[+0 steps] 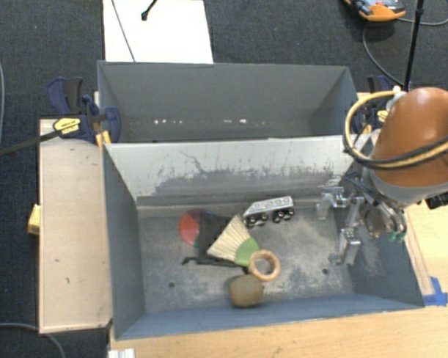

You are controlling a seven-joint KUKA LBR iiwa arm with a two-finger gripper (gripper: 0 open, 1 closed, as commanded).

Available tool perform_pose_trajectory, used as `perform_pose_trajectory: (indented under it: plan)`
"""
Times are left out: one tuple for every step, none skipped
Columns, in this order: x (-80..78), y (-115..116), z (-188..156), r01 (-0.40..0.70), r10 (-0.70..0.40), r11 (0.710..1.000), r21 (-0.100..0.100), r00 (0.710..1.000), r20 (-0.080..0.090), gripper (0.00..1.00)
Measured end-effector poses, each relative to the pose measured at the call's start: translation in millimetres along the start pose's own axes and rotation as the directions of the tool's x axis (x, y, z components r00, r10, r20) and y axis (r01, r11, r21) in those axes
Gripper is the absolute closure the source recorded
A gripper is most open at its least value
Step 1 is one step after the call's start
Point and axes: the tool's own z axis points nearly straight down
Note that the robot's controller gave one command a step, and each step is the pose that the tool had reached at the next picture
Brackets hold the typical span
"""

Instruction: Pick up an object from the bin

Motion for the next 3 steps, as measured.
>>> perform_pose_trajectory:
  plan:
    - [-1.5, 0, -4, 0.002, -0.002, 1.0, 0.001, 1.0, 0.008, 0.0]
    - [-18.5, 8, 24, 0.063, -0.063, 0.998, 0.002, 0.998, 0.008, 0.0]
    - [-29.6, 38, 75, 0.084, -0.084, 0.996, 0.002, 0.996, 0.009, 0.0]
